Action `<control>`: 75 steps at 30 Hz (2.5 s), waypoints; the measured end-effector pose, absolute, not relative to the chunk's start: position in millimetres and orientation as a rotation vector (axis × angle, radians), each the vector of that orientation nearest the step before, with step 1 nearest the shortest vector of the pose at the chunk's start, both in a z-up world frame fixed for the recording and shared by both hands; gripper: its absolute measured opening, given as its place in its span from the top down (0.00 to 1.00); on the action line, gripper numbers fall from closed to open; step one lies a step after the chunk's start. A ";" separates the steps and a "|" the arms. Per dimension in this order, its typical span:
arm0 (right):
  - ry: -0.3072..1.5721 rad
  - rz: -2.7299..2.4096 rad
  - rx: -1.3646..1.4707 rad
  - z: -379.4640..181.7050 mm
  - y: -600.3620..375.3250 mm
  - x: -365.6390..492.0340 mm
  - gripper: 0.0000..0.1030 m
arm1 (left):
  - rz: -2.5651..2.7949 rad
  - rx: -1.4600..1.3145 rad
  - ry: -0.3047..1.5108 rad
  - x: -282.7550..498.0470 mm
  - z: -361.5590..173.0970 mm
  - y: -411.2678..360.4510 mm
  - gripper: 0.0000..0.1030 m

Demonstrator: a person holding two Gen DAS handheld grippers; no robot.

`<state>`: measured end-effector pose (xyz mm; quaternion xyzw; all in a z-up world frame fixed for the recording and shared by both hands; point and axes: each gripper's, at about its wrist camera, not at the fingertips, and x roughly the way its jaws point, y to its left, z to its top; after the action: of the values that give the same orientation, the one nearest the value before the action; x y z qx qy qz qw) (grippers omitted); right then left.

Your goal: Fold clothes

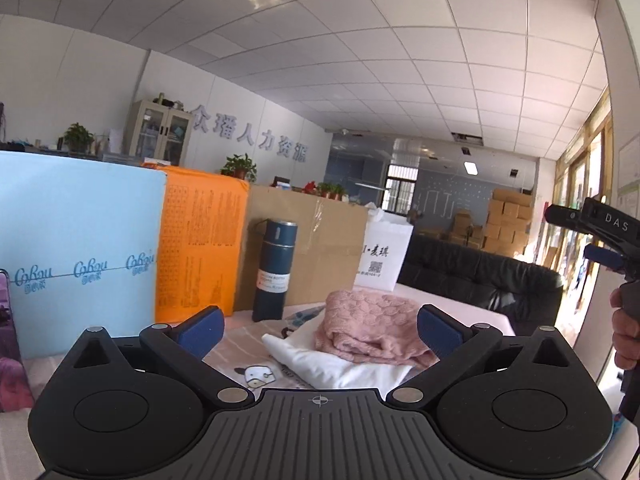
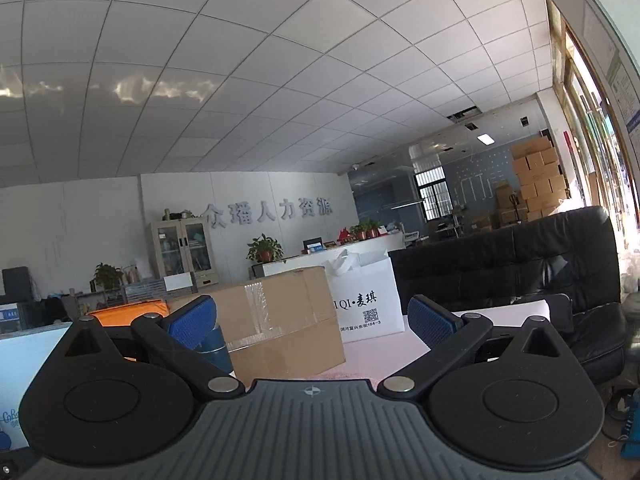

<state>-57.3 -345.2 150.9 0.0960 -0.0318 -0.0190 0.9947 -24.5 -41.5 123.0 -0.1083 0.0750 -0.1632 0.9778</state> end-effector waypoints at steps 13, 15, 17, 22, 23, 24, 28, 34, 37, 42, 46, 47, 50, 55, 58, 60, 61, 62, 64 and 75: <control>0.110 -0.024 0.169 159.2 -250.3 -120.8 0.00 | -0.307 -0.298 0.059 -25.5 124.6 -5.5 0.00; 0.113 -0.034 0.254 145.6 -244.3 -118.0 0.00 | -0.271 -0.314 0.067 -21.6 121.4 -2.5 0.00; 0.136 -0.032 0.296 130.9 -237.7 -105.9 0.00 | -0.203 -0.322 0.064 -18.2 114.2 -4.8 0.00; 0.181 -0.034 0.198 109.9 -219.2 -78.2 0.00 | -0.023 -0.332 0.054 -9.6 94.6 -12.7 0.00; 0.175 -0.033 0.183 106.0 -216.1 -74.0 0.00 | 0.018 -0.315 0.054 -7.1 88.9 -17.5 0.00; 0.187 -0.038 0.172 103.3 -214.8 -69.0 0.00 | 0.029 -0.286 0.070 -3.7 84.0 -21.3 0.00; 0.231 -0.032 0.169 86.8 -215.5 -44.3 0.00 | 0.012 -0.220 0.143 9.4 67.3 -26.8 0.00; 0.325 -0.072 0.208 51.4 -220.9 -14.6 0.00 | 0.009 -0.169 0.211 20.3 53.7 -28.8 0.00; 0.386 -0.111 0.175 35.6 -219.6 -3.0 0.00 | 0.007 -0.157 0.225 20.1 49.3 -30.6 0.00; 0.384 -0.180 0.141 31.8 -221.5 0.9 0.00 | 0.004 -0.128 0.240 20.0 46.5 -34.5 0.00; 0.362 -0.228 0.094 29.9 -220.5 -3.6 0.00 | 0.003 -0.082 0.233 17.7 46.8 -40.7 0.00; 0.363 -0.235 0.091 29.2 -220.7 -3.5 0.00 | -0.002 -0.074 0.233 16.7 46.8 -42.2 0.00; 0.370 -0.245 0.086 29.1 -221.6 -3.1 0.00 | -0.007 -0.063 0.232 15.3 47.8 -44.0 0.00; 0.343 -0.280 0.053 31.3 -218.4 -3.8 0.00 | -0.014 -0.048 0.231 13.2 49.7 -46.3 0.00; 0.342 -0.283 0.050 31.7 -218.0 -2.0 0.00 | -0.013 -0.048 0.229 12.6 50.7 -45.7 0.00; 0.348 -0.281 0.054 31.4 -218.1 -0.3 0.00 | -0.013 -0.050 0.231 12.7 51.4 -44.4 0.00; 0.352 -0.278 0.056 31.0 -218.2 0.8 0.00 | -0.016 -0.053 0.236 13.4 51.2 -44.0 0.00; 0.361 -0.276 0.057 30.4 -217.9 2.4 0.00 | -0.020 -0.056 0.242 14.3 50.8 -43.6 0.00; 0.372 -0.273 0.058 29.7 -217.0 4.5 0.00 | -0.023 -0.053 0.254 15.9 49.7 -44.1 0.00; 0.381 -0.258 0.062 28.9 -216.0 6.5 0.00 | -0.035 -0.043 0.270 16.7 47.5 -46.4 0.00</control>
<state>6.5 -216.0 28.9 0.0308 0.1889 -0.1279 0.9731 16.7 -46.4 47.5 -0.0214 0.1346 -0.0172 0.9905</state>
